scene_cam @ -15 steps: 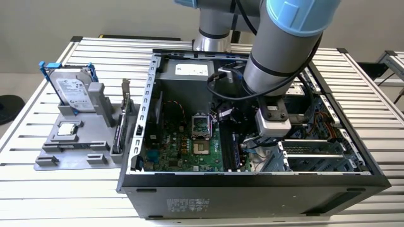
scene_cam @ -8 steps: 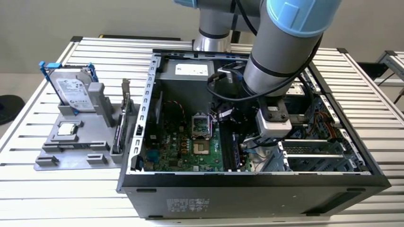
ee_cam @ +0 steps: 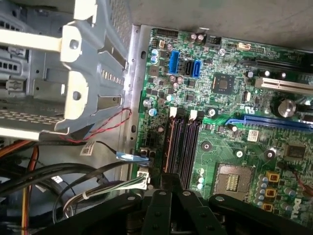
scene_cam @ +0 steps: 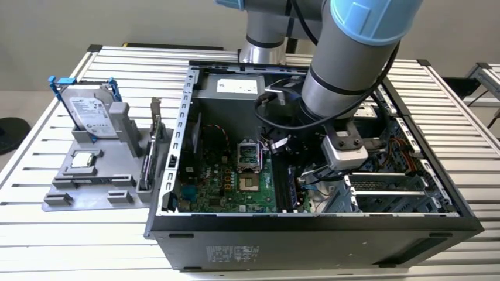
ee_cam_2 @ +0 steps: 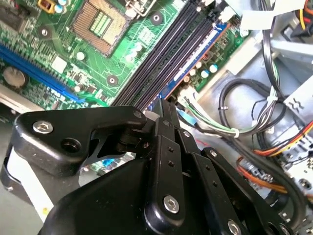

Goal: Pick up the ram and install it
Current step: 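Press down the ram until it locks into place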

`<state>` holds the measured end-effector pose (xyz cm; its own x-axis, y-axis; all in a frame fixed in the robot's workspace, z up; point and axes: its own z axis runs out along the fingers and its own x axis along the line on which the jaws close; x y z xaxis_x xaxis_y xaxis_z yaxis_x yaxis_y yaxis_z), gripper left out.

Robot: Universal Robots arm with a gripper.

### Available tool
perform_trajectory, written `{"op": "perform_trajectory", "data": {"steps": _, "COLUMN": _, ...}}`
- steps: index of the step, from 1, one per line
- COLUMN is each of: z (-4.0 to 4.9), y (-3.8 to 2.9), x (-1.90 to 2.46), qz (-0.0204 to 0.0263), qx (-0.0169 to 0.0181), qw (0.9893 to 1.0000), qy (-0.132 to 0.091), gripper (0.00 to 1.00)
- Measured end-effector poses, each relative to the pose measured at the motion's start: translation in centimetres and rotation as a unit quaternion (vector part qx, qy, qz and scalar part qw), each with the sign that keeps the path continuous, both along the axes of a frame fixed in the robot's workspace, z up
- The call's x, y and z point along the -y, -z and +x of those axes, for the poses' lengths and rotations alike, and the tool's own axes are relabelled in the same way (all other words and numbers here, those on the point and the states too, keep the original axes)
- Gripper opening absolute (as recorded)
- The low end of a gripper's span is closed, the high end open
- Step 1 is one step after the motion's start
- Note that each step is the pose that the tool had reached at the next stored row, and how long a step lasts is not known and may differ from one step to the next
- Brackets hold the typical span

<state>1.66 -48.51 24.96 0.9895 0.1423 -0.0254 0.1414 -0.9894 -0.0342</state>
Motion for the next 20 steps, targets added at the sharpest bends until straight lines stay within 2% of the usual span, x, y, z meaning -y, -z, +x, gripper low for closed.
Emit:
{"op": "perform_trajectory", "data": {"steps": 5, "z": 0.0, "y": 0.0, "x": -0.04, "qz": 0.0, "qx": 0.0, "qw": 0.9992, "qy": -0.04, "gripper": 0.0}}
{"op": "perform_trajectory", "data": {"steps": 11, "z": 0.01, "y": -0.01, "x": -0.12, "qz": -0.0001, "qx": 0.0, "qw": 0.9967, "qy": -0.082, "gripper": 0.0}}
{"op": "perform_trajectory", "data": {"steps": 16, "z": 0.0, "y": 0.01, "x": -0.14, "qz": 0.0003, "qx": 0.0, "qw": 0.9929, "qy": -0.119, "gripper": 0.0}}
{"op": "perform_trajectory", "data": {"steps": 20, "z": 0.0, "y": 0.03, "x": -0.15, "qz": 0.0007, "qx": 0.0001, "qw": 0.9892, "qy": -0.147, "gripper": 0.0}}
